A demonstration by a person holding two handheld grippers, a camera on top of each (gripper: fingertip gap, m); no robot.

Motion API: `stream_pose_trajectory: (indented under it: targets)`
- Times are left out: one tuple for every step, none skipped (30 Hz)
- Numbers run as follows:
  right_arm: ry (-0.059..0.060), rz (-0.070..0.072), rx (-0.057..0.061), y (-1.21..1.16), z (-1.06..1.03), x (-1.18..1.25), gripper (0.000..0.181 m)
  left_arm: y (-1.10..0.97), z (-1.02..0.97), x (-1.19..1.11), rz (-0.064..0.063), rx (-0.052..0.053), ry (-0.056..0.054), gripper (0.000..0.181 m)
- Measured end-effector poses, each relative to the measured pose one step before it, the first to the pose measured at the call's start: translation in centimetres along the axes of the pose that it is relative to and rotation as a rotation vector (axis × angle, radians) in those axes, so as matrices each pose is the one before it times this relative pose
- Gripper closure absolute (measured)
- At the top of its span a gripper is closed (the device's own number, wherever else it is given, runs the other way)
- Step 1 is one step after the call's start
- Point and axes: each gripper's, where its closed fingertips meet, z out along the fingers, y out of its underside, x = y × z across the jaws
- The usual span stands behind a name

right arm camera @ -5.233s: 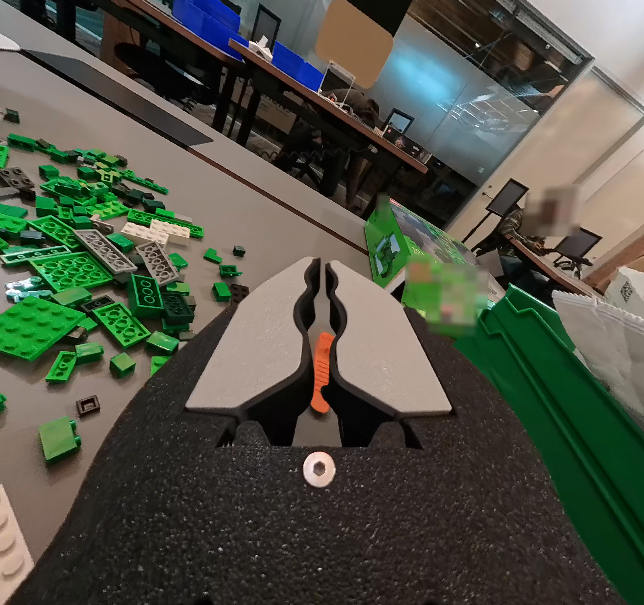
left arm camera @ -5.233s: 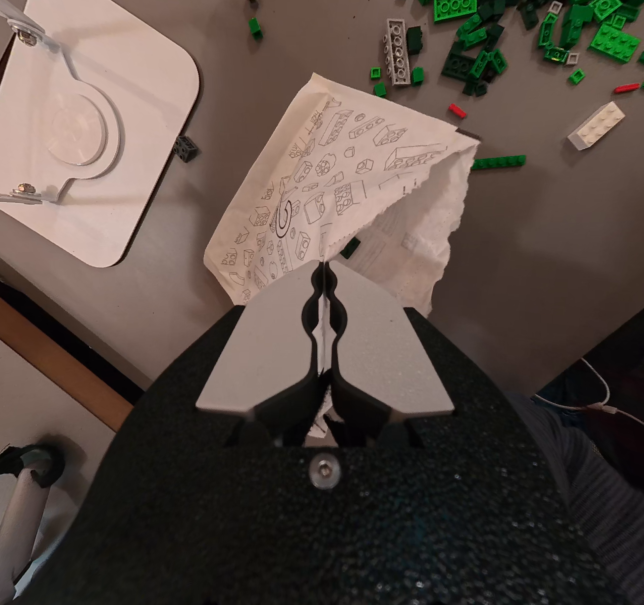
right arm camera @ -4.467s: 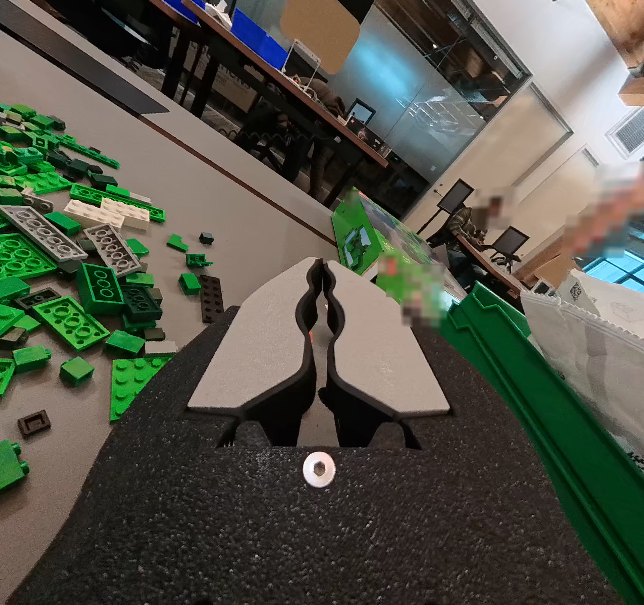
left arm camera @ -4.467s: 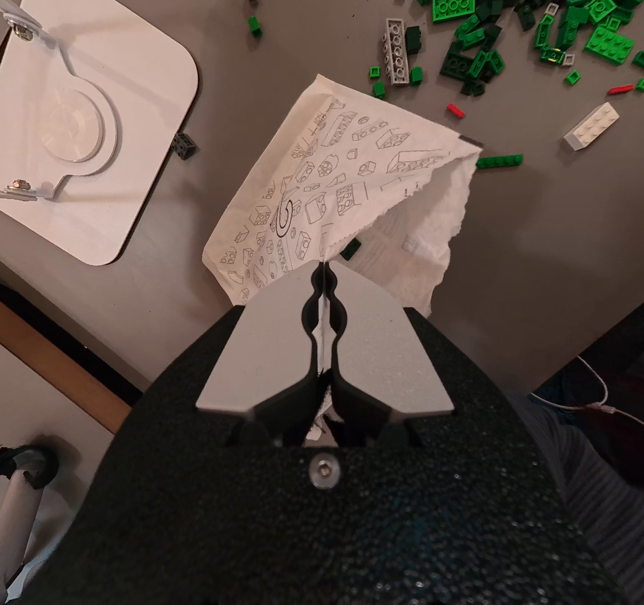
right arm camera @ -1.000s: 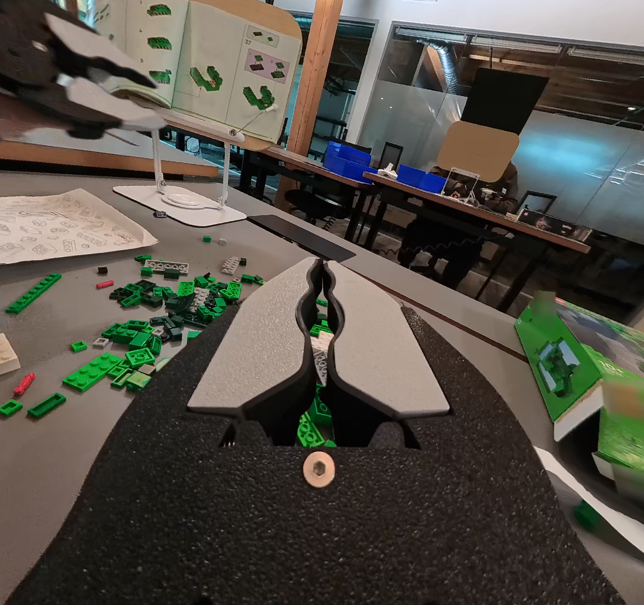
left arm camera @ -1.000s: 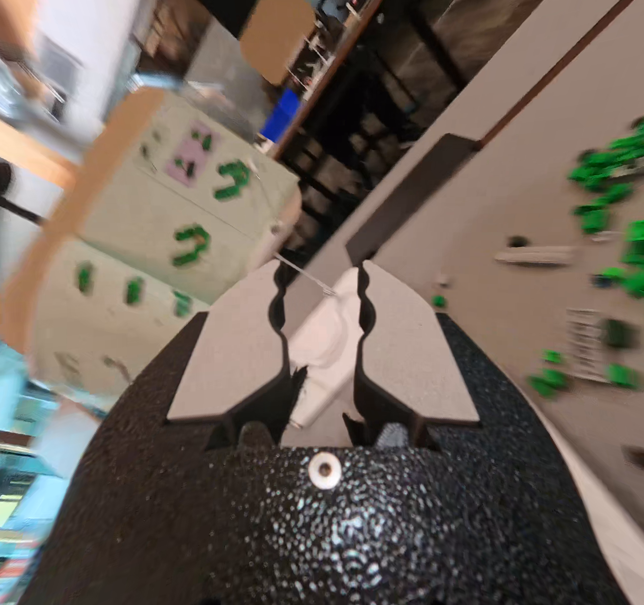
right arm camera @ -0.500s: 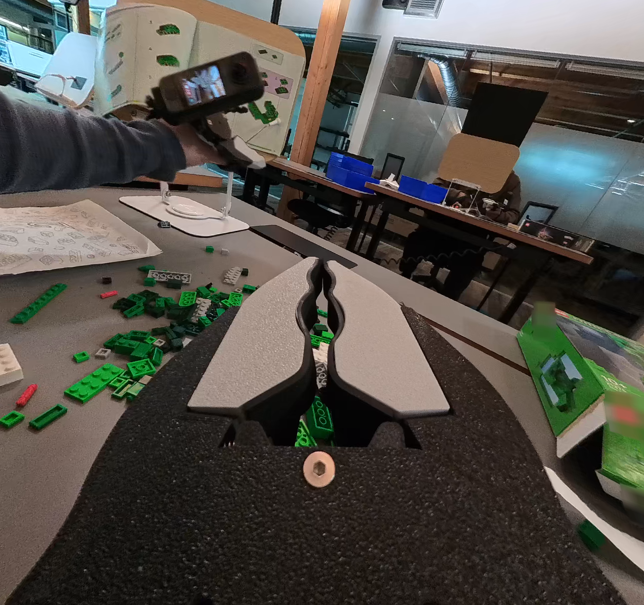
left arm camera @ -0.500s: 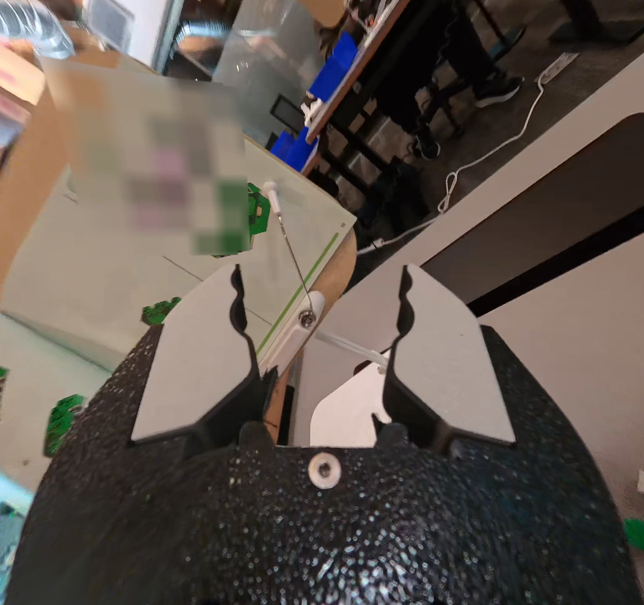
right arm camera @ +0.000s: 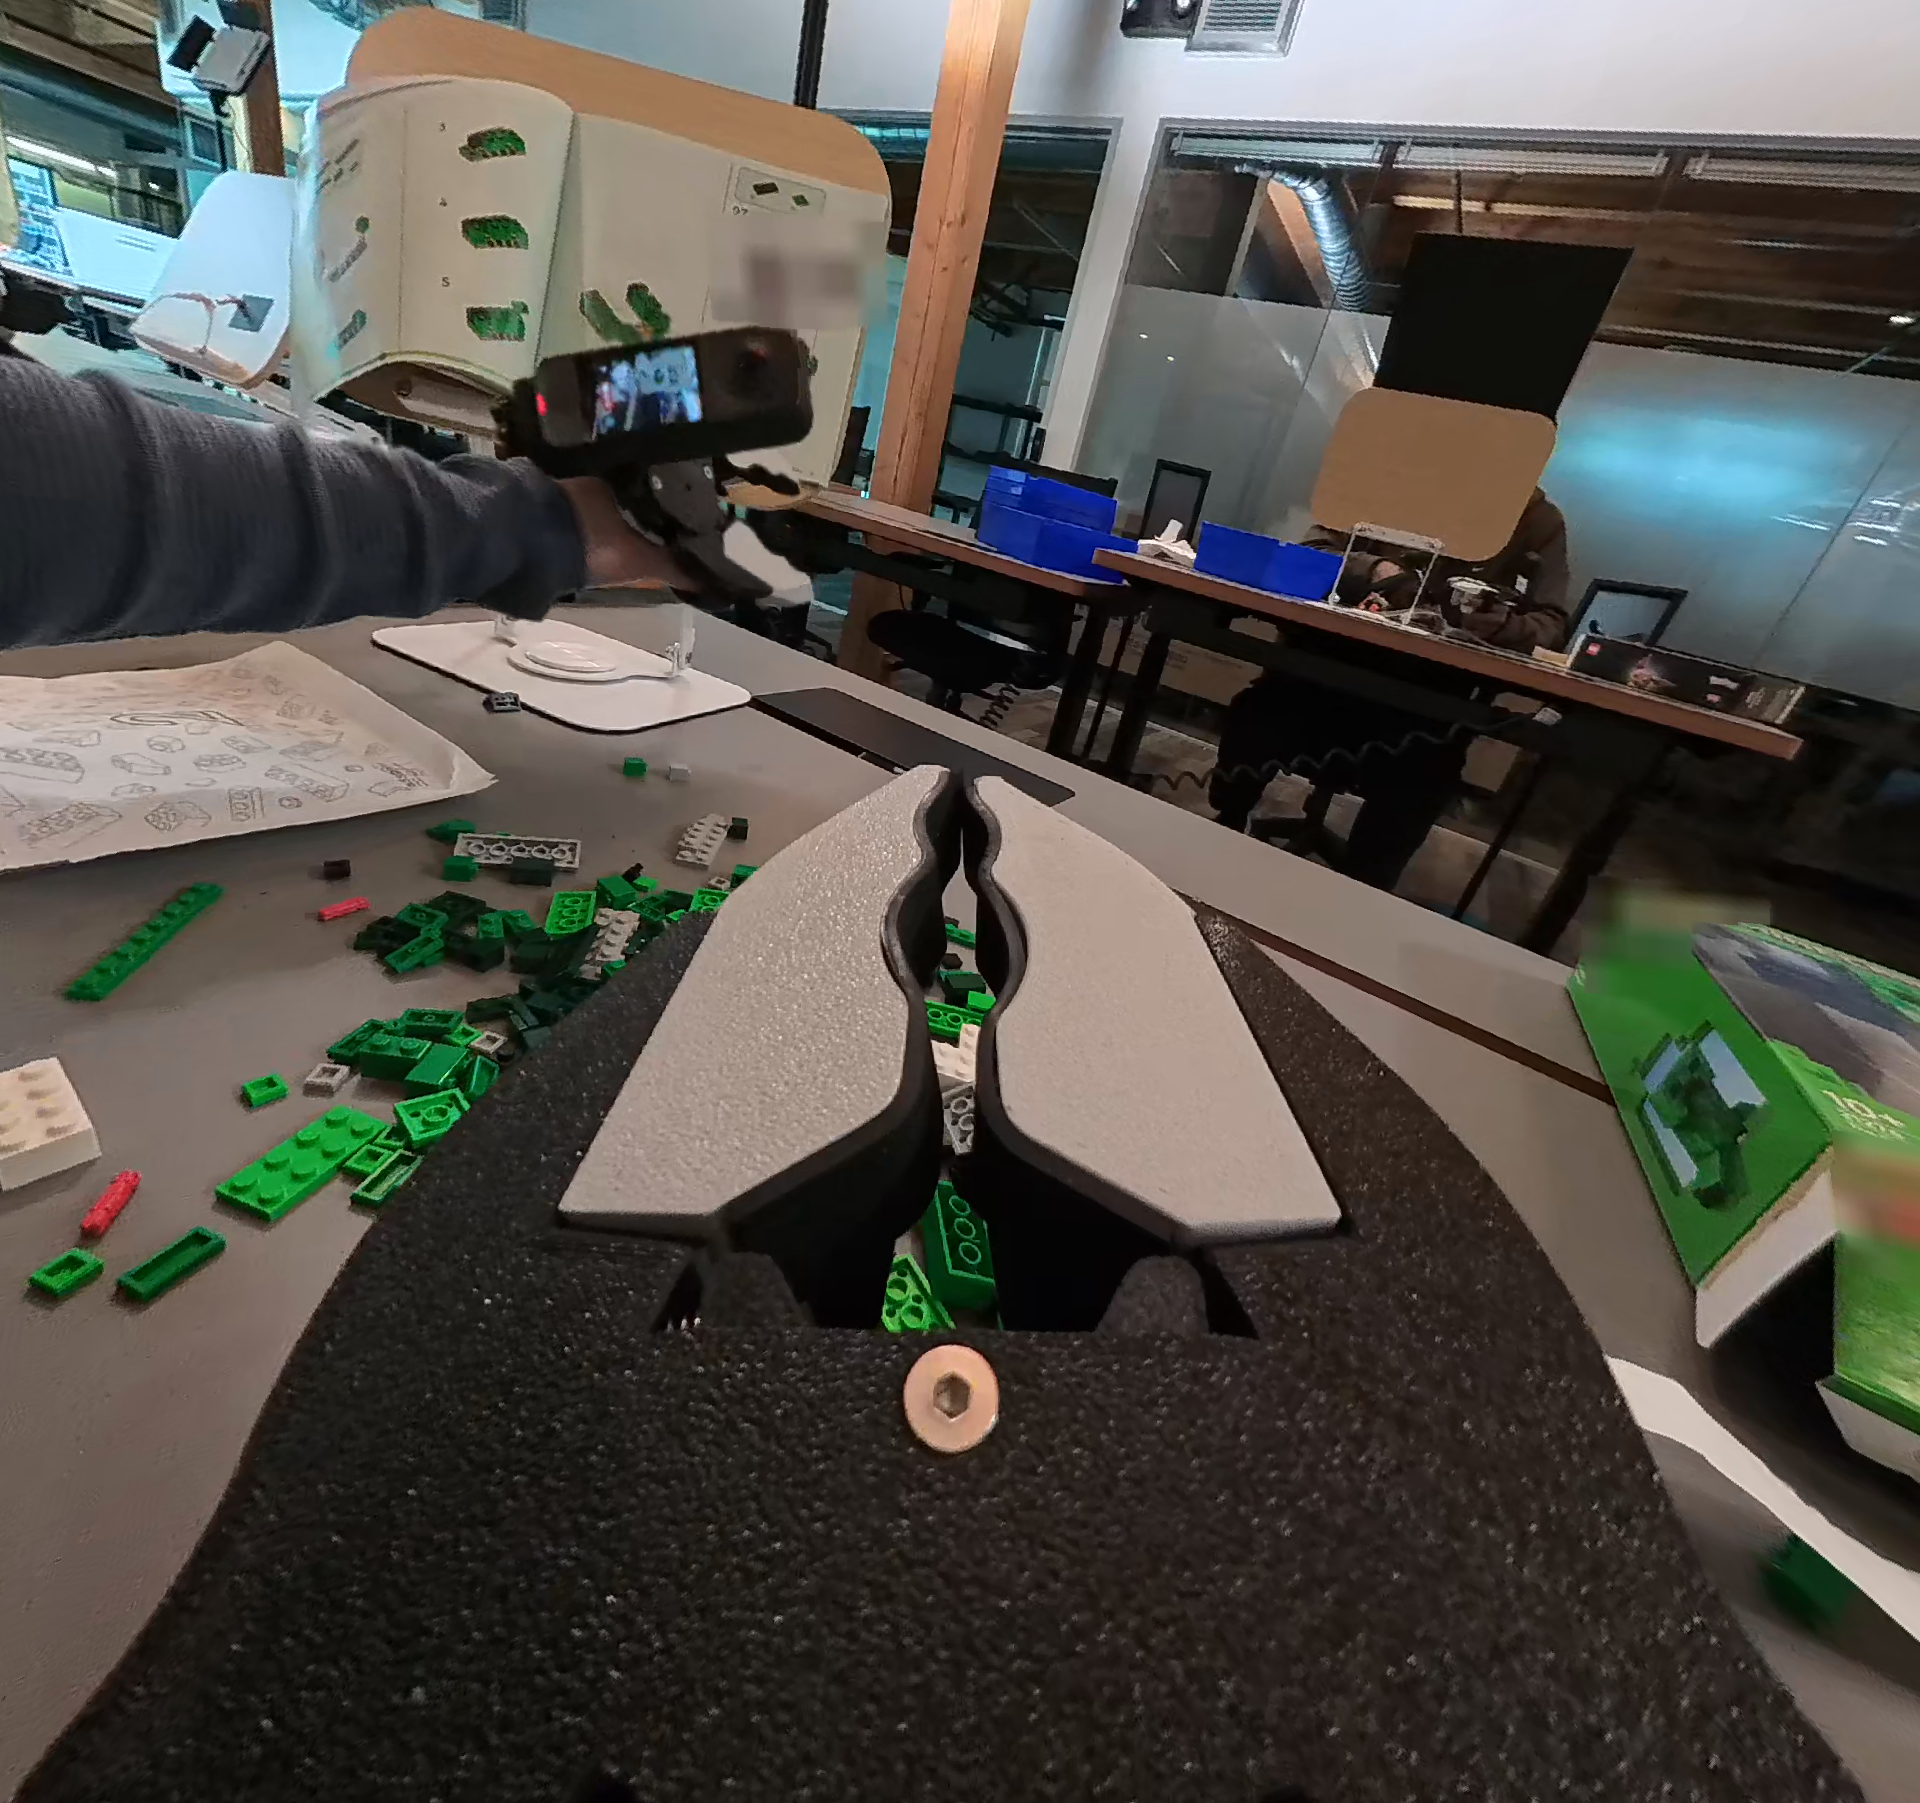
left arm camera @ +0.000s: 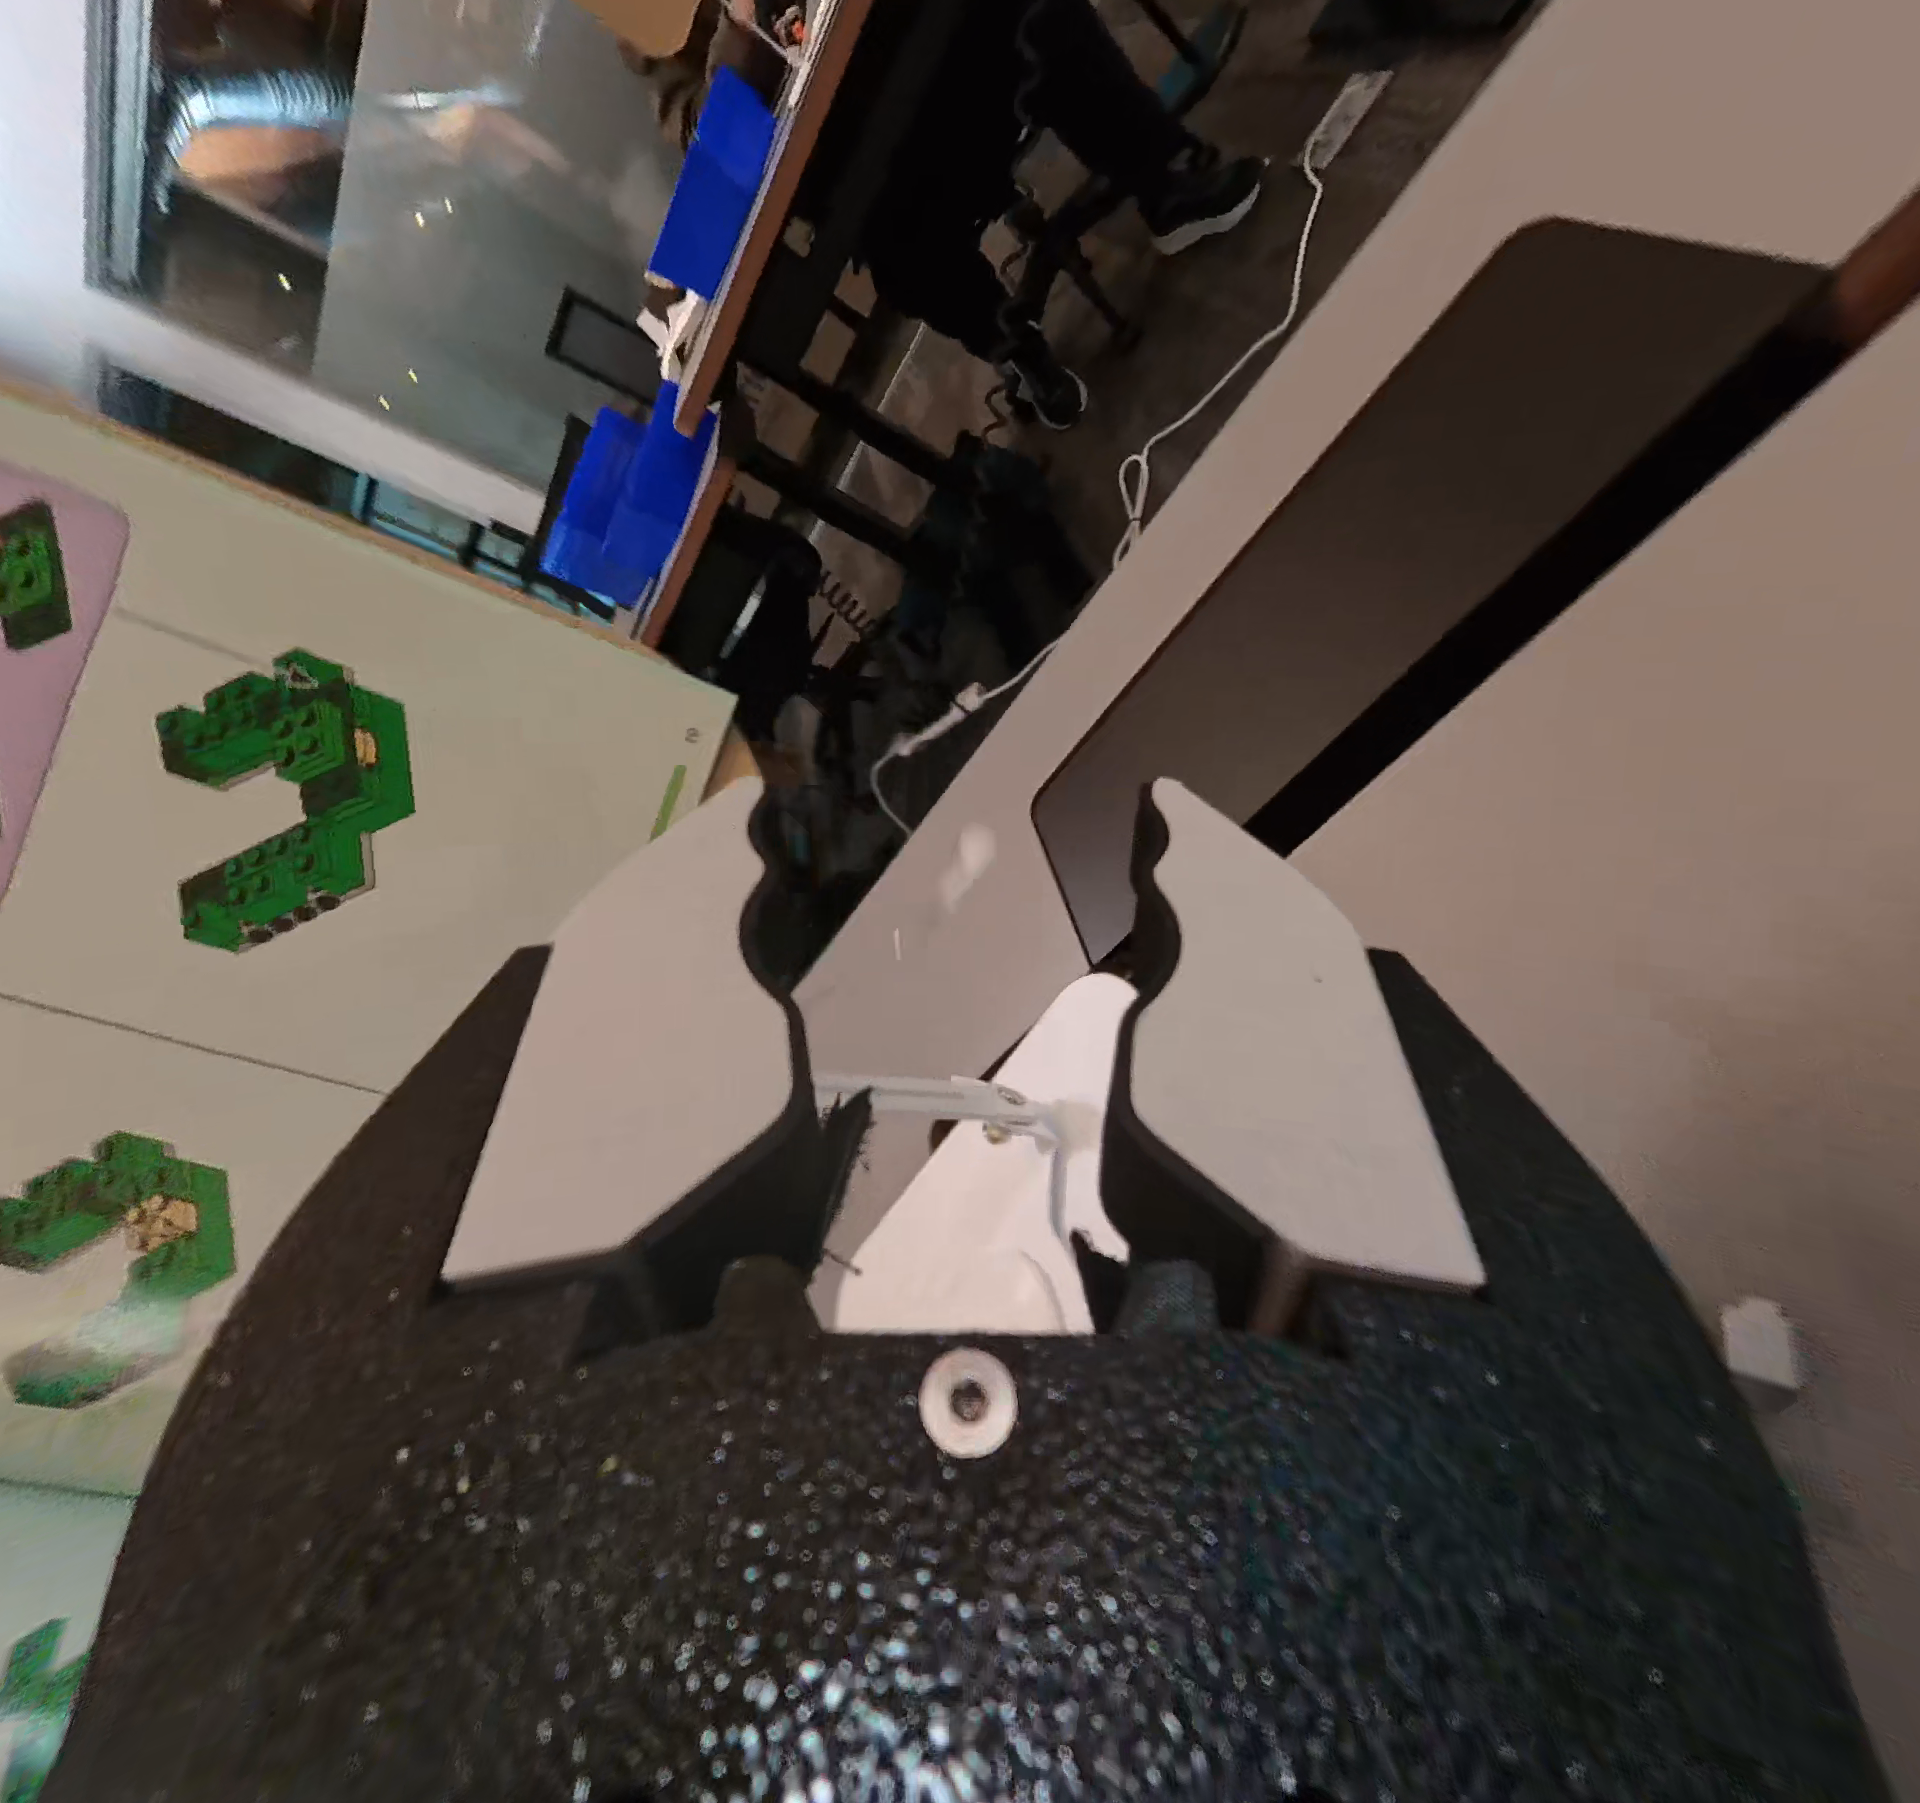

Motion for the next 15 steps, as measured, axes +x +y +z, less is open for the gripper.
stream_pose_trajectory:
  targets:
    - [0.0011,0.0,-0.001,0.016,-0.006,0.028,0.181,-0.1,-0.256,0.151,0.0405,0.0138,-0.0148,0.121]
    - [0.0007,0.0008,-0.0007,0.026,-0.01,0.036,0.181,-0.253,-0.366,-0.158,0.0318,0.0256,-0.0291,0.125]
    - [0.0006,0.0015,-0.0003,0.008,-0.013,0.027,0.181,-0.278,-0.405,-0.441,0.0203,0.0297,-0.0386,0.131]
    - [0.0007,0.002,0.0003,0.002,-0.016,0.032,0.181,-0.229,-0.376,-0.647,0.005,0.0273,-0.0423,0.136]
    - [0.0004,0.0024,0.0011,-0.02,-0.022,0.03,0.181,-0.111,-0.275,-0.816,-0.0001,0.0214,-0.0434,0.139]
    - [0.0001,0.0025,0.0017,-0.028,-0.018,0.024,0.181,0.101,-0.153,-0.913,0.0024,0.007,-0.0434,0.141]
    - [-0.0006,0.0028,0.0016,-0.026,0.002,0.003,0.181,0.253,-0.004,-0.836,0.0195,-0.007,-0.0376,0.141]
    - [-0.0017,0.0029,0.0012,-0.031,0.0,-0.009,0.181,0.333,0.105,-0.712,0.0524,-0.0175,-0.0368,0.14]
    - [-0.0017,0.0023,0.0008,-0.017,0.009,-0.023,0.181,0.329,0.177,-0.498,0.0746,-0.0221,-0.0305,0.141]
    - [-0.0008,0.0017,0.0,0.006,0.009,-0.003,0.181,0.158,0.14,-0.324,0.0697,-0.0105,-0.0237,0.141]
    - [-0.0003,0.0014,-0.0007,0.007,0.02,0.006,0.181,-0.025,0.099,-0.185,0.046,0.0056,-0.013,0.141]
    - [0.0001,0.0016,-0.001,0.022,0.003,0.023,0.181,-0.001,0.111,-0.02,0.0178,0.007,0.0036,0.141]
    - [0.0005,0.0022,-0.0003,0.01,0.0,0.018,0.181,0.067,0.148,0.074,-0.0027,0.0039,0.0144,0.14]
    - [0.0001,0.0026,0.0008,-0.003,0.002,0.018,0.181,0.137,0.185,0.005,-0.0093,0.0013,0.0113,0.138]
    - [-0.0006,0.0024,0.0007,-0.004,-0.007,0.005,0.181,0.184,0.218,-0.059,-0.0054,-0.0033,0.0075,0.138]
